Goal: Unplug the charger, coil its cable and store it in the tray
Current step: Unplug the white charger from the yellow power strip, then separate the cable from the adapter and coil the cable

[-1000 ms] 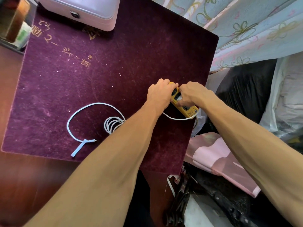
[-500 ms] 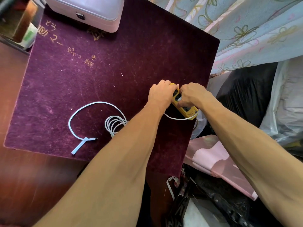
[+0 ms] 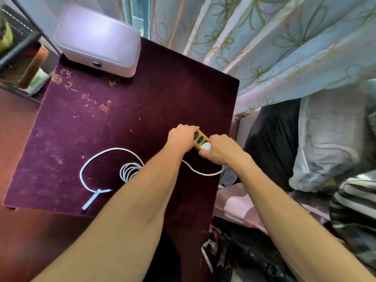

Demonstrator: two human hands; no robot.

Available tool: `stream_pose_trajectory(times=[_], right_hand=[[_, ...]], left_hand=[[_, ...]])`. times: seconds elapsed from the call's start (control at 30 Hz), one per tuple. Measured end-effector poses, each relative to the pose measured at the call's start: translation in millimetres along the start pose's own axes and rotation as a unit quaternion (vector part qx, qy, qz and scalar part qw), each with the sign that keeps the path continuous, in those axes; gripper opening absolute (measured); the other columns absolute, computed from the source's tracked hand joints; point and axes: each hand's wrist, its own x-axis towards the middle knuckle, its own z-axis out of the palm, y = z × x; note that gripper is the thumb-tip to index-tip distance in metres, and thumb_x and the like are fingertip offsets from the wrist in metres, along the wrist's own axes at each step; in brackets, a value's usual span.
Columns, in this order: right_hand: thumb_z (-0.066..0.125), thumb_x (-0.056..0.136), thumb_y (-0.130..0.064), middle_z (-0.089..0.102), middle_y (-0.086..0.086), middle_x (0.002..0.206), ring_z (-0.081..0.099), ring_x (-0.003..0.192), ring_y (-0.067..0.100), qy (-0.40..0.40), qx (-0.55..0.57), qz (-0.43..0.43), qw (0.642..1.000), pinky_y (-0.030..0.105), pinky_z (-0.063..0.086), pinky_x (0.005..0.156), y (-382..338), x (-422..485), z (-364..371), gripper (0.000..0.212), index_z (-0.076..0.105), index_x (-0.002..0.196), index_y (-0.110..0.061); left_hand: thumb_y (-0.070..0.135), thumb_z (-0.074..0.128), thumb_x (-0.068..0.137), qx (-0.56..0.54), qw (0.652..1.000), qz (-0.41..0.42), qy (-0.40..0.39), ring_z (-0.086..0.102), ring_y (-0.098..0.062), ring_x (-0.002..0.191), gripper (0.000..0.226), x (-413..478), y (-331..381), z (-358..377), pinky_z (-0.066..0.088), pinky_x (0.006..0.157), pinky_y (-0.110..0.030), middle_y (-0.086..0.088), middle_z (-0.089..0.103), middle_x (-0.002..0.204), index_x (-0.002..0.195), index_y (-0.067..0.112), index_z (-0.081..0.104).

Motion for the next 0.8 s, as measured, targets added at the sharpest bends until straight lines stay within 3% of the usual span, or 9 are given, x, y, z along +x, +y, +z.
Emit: stream_pose_trajectory(times=[0.07,0.17,0.23,0.3,0.37,0.43,0.53,0.67,0.8], right_hand=[[0.07,0.092,-0.05,0.07,0.004,0.1,0.06,0.083,0.024,0.037,0.122,-0.007,0.992,0.034,0.042,0.068,1,-40,4,0.042,0.065,0.113,-0.014],[0.078,0.09,-0.042,0.064,-0.013,0.083,0.061,0.076,0.011,0.122,0.311,-0.038,0.942,0.027,0.044,0.066,-4,-107,8,0.021,0.066,0.099,-0.027],[0.083,0.088,-0.037,0.068,-0.016,0.095,0.065,0.087,0.001,0.146,0.397,-0.059,0.904,0.019,0.047,0.074,-11,-153,8,0.022,0.067,0.102,-0.034],[0.088,0.084,-0.03,0.071,-0.015,0.11,0.066,0.101,-0.002,0.17,0.456,-0.07,0.871,0.011,0.048,0.082,-21,-195,8,0.032,0.07,0.111,-0.032],[0.091,0.081,-0.023,0.071,-0.015,0.114,0.066,0.107,-0.004,0.187,0.488,-0.09,0.848,0.004,0.048,0.083,-30,-231,10,0.042,0.073,0.118,-0.03],[0.092,0.08,-0.02,0.07,-0.019,0.112,0.065,0.111,-0.005,0.212,0.485,-0.118,0.84,0.002,0.046,0.083,-39,-264,9,0.045,0.074,0.12,-0.03],[0.093,0.078,-0.02,0.071,-0.022,0.108,0.063,0.108,-0.011,0.246,0.468,-0.154,0.834,0.0,0.046,0.08,-54,-302,3,0.045,0.073,0.116,-0.029],[0.089,0.078,-0.016,0.069,-0.02,0.105,0.065,0.098,-0.003,0.261,0.411,-0.209,0.848,0.007,0.046,0.079,-67,-330,-3,0.042,0.068,0.113,-0.026],[0.085,0.083,-0.018,0.067,-0.013,0.108,0.064,0.094,0.004,0.283,0.368,-0.256,0.848,0.011,0.047,0.078,-71,-340,-11,0.036,0.068,0.114,-0.022]], left_hand=[[0.017,0.058,0.094,-0.085,0.996,-0.022,0.015,0.053,-0.028,0.127,0.057,-30,1,-13,0.047,0.102,-0.044,-0.006,0.06,0.138,0.148,0.028,0.044],[0.017,0.061,0.095,-0.251,0.962,-0.073,0.073,0.064,-0.026,0.109,0.037,-96,-4,-35,0.048,0.096,-0.035,-0.009,0.07,0.117,0.132,0.018,0.062],[0.021,0.059,0.099,-0.356,0.926,-0.106,0.063,0.066,-0.019,0.083,0.02,-146,-3,-52,0.05,0.078,-0.032,-0.007,0.071,0.097,0.115,0.016,0.07],[0.026,0.053,0.103,-0.449,0.884,-0.125,0.027,0.062,-0.013,0.064,0.019,-195,4,-72,0.048,0.058,-0.027,-0.009,0.072,0.093,0.103,0.018,0.07],[0.033,0.046,0.106,-0.513,0.849,-0.129,-0.011,0.062,-0.01,0.055,0.029,-242,11,-90,0.044,0.046,-0.02,-0.011,0.075,0.092,0.103,0.016,0.07],[0.035,0.046,0.106,-0.56,0.821,-0.112,-0.03,0.064,-0.011,0.055,0.034,-288,22,-109,0.045,0.044,-0.019,-0.009,0.077,0.089,0.111,0.012,0.07],[0.035,0.06,0.097,-0.567,0.822,-0.053,-0.032,0.068,-0.014,0.065,0.033,-345,38,-127,0.051,0.05,-0.02,-0.007,0.077,0.094,0.119,0.012,0.067],[0.04,0.076,0.083,-0.509,0.86,0.03,0.004,0.07,-0.016,0.081,0.046,-388,54,-139,0.056,0.066,-0.026,-0.003,0.077,0.1,0.123,0.02,0.066],[0.027,0.081,0.084,-0.454,0.887,0.065,0.062,0.072,-0.029,0.091,0.033,-398,64,-145,0.057,0.083,-0.043,-0.005,0.077,0.103,0.115,0.029,0.07]])
